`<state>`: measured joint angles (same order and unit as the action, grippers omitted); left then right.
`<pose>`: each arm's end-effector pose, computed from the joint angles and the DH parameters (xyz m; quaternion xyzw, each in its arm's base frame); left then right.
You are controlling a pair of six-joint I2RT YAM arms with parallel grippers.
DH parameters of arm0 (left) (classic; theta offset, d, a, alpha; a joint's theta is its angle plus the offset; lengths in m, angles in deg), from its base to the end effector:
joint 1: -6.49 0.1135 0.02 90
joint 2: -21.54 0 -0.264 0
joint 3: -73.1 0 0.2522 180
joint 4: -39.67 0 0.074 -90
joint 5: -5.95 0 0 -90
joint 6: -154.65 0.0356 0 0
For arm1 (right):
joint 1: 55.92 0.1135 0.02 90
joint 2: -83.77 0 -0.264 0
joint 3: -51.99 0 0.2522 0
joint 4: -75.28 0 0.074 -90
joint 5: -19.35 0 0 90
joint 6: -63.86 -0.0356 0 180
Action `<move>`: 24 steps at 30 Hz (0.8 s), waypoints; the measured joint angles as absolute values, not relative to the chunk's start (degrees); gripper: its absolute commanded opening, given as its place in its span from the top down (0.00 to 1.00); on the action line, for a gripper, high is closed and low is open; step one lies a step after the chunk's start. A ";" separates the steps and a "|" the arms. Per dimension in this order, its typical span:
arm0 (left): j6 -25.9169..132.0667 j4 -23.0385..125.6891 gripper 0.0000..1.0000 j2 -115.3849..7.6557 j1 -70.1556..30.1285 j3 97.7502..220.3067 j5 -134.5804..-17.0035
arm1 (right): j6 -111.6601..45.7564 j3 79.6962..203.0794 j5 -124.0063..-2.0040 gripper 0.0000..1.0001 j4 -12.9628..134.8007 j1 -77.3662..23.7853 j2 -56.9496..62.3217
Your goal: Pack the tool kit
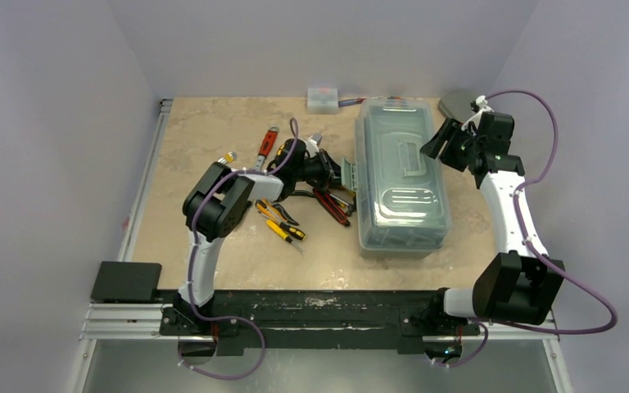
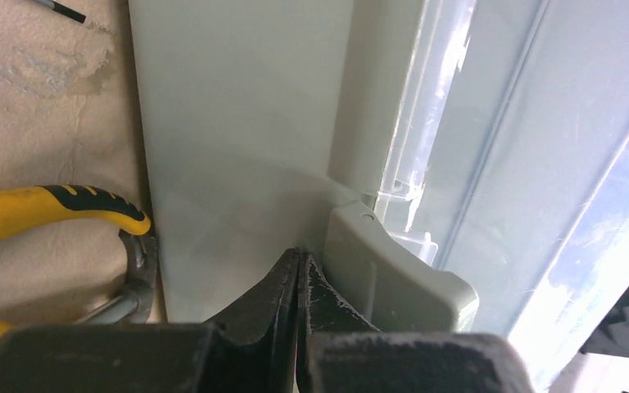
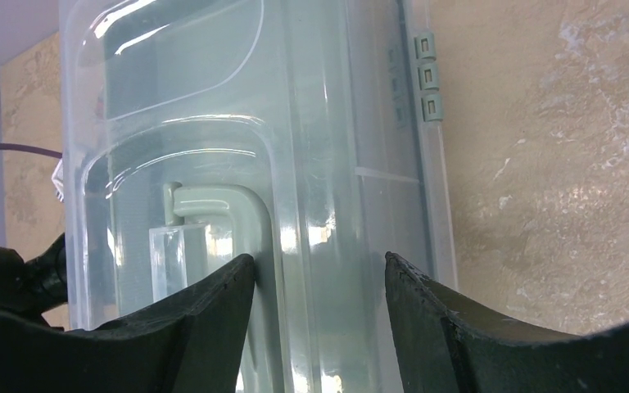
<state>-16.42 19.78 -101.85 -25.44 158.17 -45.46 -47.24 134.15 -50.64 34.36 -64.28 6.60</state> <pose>0.3785 -0.2620 0.1454 -0.1426 0.7767 -0.6082 0.0811 0.2982 -0.0315 0.3298 0.1467 0.8684 0.2035 0.4277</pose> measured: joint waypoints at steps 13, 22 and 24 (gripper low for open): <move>-18.48 13.68 0.90 -95.05 -22.81 145.49 -43.72 | -46.85 135.58 -50.18 0.34 30.97 -63.80 6.60; -8.86 20.57 0.58 -80.10 -15.60 138.15 -47.02 | -43.17 146.24 -62.02 0.27 20.24 -57.68 6.60; -5.28 25.59 0.46 -76.65 -16.21 138.23 -48.90 | -42.54 148.34 -64.78 0.25 19.10 -55.58 6.60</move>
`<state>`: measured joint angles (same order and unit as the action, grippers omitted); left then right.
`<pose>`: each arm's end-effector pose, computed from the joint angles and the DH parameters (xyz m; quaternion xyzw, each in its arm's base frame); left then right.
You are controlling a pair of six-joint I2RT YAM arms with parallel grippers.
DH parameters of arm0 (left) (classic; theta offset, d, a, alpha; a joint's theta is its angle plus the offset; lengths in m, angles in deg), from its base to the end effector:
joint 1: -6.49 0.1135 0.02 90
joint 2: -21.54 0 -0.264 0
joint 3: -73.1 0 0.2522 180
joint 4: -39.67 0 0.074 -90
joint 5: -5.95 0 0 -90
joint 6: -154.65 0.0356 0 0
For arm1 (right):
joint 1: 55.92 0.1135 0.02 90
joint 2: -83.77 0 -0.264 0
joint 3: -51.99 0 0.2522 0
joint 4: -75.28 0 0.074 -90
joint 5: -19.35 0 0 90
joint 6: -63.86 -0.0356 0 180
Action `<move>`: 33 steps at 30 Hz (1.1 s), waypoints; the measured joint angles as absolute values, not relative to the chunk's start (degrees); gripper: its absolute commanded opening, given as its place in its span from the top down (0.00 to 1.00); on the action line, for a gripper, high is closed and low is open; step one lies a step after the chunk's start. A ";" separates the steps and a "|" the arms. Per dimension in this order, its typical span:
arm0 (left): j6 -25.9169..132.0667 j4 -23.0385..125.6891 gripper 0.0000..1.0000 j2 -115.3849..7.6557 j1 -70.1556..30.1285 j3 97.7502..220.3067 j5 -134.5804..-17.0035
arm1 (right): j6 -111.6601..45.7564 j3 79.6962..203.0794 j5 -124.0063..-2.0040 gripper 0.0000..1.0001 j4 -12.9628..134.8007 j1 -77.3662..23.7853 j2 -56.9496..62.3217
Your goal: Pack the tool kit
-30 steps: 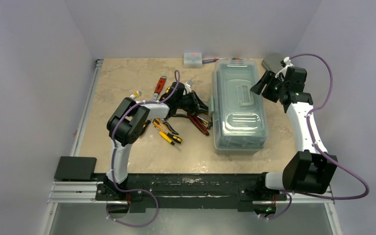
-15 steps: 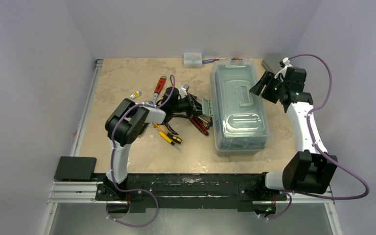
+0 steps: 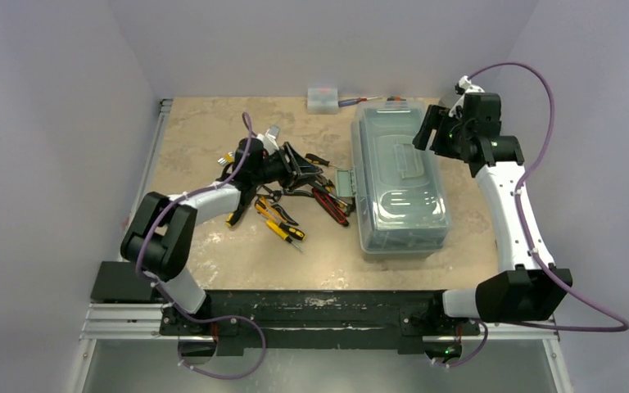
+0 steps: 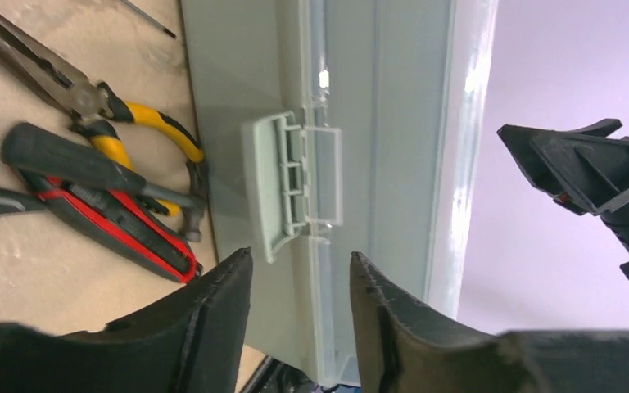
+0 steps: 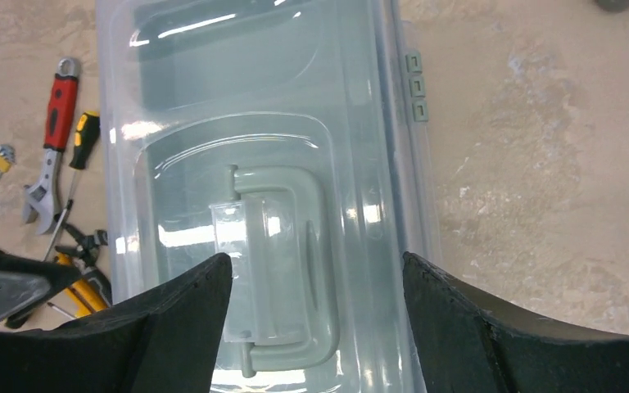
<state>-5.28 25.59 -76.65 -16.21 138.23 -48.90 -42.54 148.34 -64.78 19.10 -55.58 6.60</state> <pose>0.3302 -0.1603 0.2037 -0.1502 0.7813 -0.5702 0.2047 0.2869 0.0053 0.3879 0.1022 0.8882 0.1102 0.4342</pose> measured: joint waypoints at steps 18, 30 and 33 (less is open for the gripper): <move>20.01 65.83 0.02 -67.32 -34.59 165.71 -71.02 | -41.08 145.02 -76.10 0.20 14.66 -51.12 8.24; 20.80 73.33 0.00 -72.63 -38.29 178.39 -78.51 | -43.42 138.68 -69.43 0.01 20.54 -57.61 20.37; 18.53 67.69 0.03 -69.59 -35.56 171.87 -80.65 | -43.70 138.68 -70.61 0.01 21.79 -58.64 24.20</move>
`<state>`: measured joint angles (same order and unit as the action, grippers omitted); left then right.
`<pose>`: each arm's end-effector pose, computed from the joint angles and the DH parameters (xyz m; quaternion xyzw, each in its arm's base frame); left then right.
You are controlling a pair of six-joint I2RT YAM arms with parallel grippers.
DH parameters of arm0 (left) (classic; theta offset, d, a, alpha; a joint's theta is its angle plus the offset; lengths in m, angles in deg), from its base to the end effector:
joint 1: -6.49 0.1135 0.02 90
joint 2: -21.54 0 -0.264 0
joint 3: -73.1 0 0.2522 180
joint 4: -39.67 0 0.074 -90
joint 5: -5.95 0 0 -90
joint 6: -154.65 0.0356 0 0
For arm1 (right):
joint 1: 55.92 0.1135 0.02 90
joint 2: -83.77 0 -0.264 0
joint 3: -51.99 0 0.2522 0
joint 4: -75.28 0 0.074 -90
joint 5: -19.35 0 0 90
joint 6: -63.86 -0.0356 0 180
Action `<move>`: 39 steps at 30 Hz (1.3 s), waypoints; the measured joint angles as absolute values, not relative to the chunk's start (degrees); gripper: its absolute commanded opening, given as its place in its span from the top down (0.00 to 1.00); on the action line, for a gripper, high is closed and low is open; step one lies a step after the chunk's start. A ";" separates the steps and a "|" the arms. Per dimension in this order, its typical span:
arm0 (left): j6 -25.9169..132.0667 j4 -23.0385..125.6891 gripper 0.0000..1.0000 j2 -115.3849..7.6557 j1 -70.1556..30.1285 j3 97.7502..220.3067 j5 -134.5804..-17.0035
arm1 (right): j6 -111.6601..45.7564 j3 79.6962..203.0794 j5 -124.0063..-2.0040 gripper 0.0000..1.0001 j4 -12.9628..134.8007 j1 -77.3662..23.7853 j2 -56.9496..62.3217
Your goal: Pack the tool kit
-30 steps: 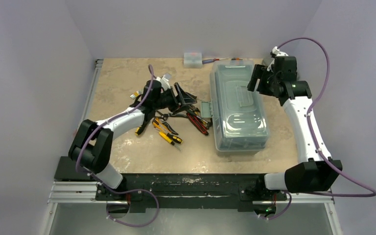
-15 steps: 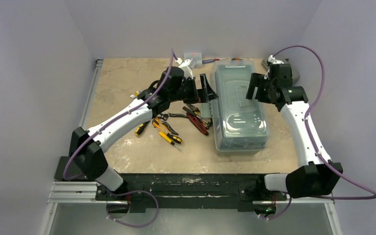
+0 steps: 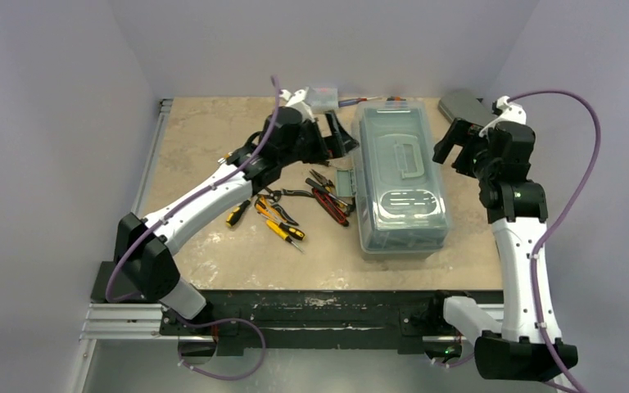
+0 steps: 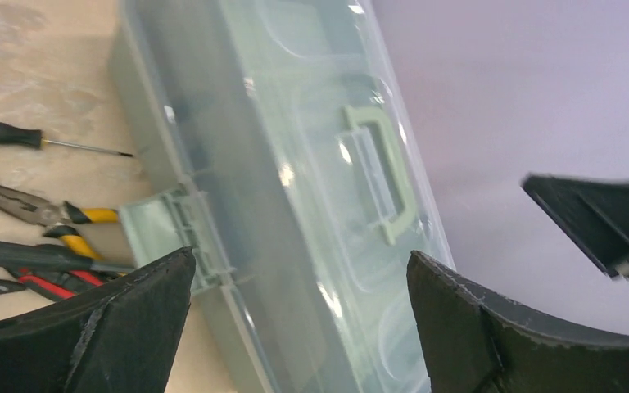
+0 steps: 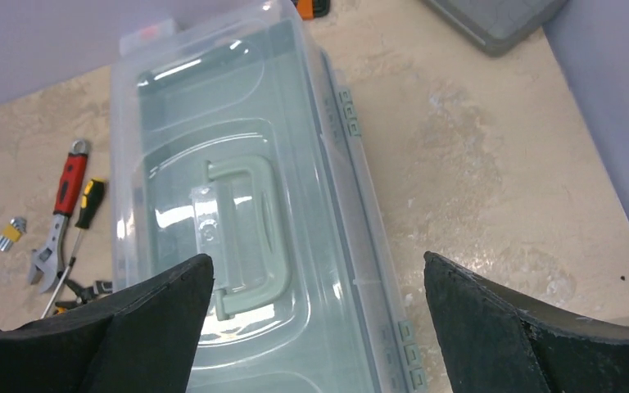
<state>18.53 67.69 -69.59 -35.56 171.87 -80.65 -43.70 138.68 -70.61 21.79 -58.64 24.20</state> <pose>0.2792 -0.2546 0.3728 -0.0122 0.8208 -0.4145 0.3929 0.2087 -0.0099 0.4074 0.1494 0.8365 0.0684 0.5227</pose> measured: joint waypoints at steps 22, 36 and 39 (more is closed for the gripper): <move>17.69 76.06 0.00 -75.95 -39.23 185.60 -71.85 | -52.64 119.97 -50.35 0.03 39.32 -61.24 17.86; 16.89 80.85 0.06 -78.42 -39.60 187.32 -70.95 | -61.86 117.46 -47.36 0.01 42.82 -49.22 20.57; 18.15 83.54 0.06 -81.52 -40.08 191.41 -71.02 | -60.27 121.54 -50.66 0.01 38.97 -49.48 21.79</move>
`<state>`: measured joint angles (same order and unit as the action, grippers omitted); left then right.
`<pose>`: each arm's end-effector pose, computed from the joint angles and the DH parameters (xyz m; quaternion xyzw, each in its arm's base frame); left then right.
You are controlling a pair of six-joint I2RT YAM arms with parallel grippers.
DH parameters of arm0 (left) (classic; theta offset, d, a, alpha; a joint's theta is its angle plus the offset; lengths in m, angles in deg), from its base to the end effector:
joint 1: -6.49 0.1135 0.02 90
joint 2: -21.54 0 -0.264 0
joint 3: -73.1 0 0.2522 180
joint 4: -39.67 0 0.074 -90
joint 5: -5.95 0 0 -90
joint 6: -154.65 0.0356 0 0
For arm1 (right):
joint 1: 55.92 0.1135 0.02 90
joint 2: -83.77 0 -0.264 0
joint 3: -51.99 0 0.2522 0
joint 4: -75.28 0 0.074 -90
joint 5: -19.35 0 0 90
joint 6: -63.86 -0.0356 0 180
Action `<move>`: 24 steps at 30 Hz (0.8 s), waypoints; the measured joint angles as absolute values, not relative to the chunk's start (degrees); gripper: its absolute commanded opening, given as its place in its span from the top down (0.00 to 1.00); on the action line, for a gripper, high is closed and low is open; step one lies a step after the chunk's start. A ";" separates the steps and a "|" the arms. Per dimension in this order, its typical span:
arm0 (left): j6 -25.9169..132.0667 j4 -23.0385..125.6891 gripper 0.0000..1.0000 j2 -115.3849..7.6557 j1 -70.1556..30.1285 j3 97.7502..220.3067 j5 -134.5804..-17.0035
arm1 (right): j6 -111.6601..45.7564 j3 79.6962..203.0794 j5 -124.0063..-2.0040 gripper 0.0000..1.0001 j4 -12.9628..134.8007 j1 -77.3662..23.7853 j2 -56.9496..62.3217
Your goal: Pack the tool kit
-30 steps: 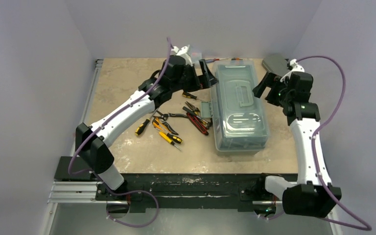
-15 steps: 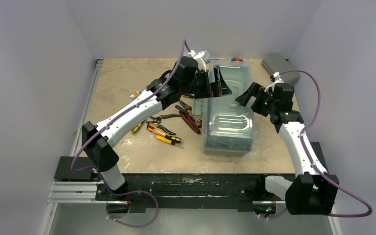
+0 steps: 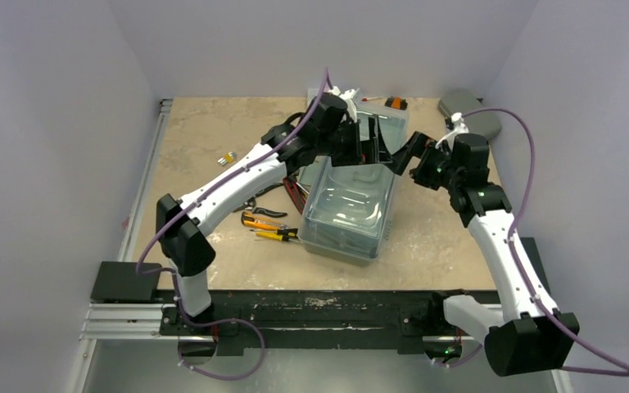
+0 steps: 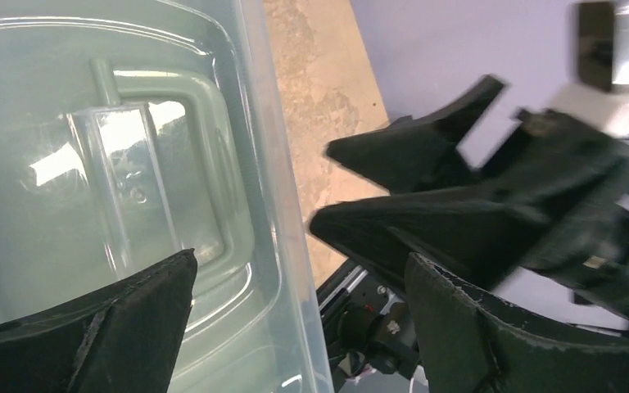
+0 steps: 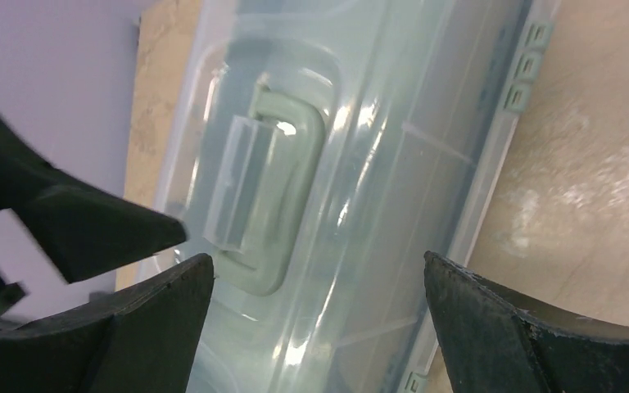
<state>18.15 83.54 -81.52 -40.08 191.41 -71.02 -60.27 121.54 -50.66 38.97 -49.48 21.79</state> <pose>0.2818 -0.3094 0.3849 0.0584 0.8544 -0.4352 0.2780 0.2373 0.0390 0.3281 0.1169 0.8440 0.3140 0.4189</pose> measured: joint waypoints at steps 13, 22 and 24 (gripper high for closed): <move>25.98 98.14 0.08 -95.86 -40.76 213.42 -71.58 | -56.73 128.01 -65.26 0.01 31.43 -51.16 30.45; 27.03 101.48 0.16 -101.35 -42.46 218.51 -72.31 | -58.47 128.01 -70.50 0.02 30.77 -51.16 37.05; 26.98 101.81 0.16 -101.92 -42.38 219.24 -72.00 | -58.65 128.01 -71.38 0.02 30.69 -51.16 37.73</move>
